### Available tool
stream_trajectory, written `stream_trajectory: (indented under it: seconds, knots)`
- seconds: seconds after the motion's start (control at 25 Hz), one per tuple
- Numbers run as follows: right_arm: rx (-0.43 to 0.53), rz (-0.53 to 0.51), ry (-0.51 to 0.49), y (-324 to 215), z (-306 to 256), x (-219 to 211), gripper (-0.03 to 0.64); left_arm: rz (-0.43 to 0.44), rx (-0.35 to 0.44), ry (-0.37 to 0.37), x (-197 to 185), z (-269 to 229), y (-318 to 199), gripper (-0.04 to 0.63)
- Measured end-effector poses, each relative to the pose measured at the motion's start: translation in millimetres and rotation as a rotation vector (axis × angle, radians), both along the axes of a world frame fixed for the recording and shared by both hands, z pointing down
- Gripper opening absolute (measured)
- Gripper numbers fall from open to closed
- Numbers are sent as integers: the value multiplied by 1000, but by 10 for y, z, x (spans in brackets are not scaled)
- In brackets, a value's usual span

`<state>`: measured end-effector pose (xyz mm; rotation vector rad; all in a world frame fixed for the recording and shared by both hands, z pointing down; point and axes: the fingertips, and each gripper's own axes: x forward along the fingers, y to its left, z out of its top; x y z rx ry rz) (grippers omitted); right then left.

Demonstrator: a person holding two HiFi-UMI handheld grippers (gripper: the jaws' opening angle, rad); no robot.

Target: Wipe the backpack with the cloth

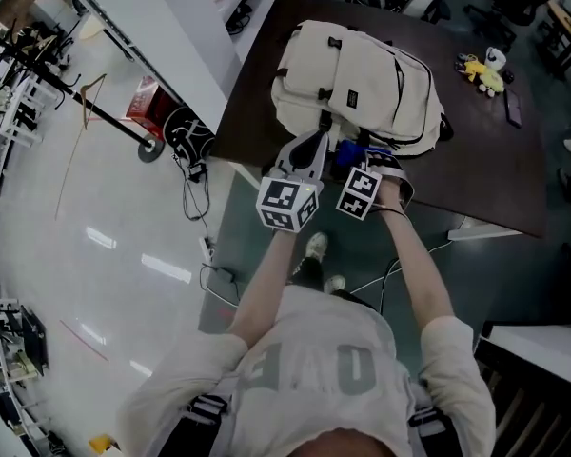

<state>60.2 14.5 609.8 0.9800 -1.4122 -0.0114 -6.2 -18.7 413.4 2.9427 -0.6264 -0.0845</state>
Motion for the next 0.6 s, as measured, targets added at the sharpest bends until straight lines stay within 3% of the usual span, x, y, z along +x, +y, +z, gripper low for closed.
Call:
stream_trajectory:
  seconds: [0.12,0.28,0.48,0.6]
  knots:
    - [-14,-35,-15,224,141,-120,41,3,7,-1,-3,5,98,5]
    - [136,-25,-36,212,-227,-27,41,6,-3,13,134,7,81,5]
    - [361,36,11,-109,-1139,655,41,62,-4,40,678,-36,17,5]
    - [438,70,67,-393,-1565,1231,41,102,11,60,1122,-106,-105,5]
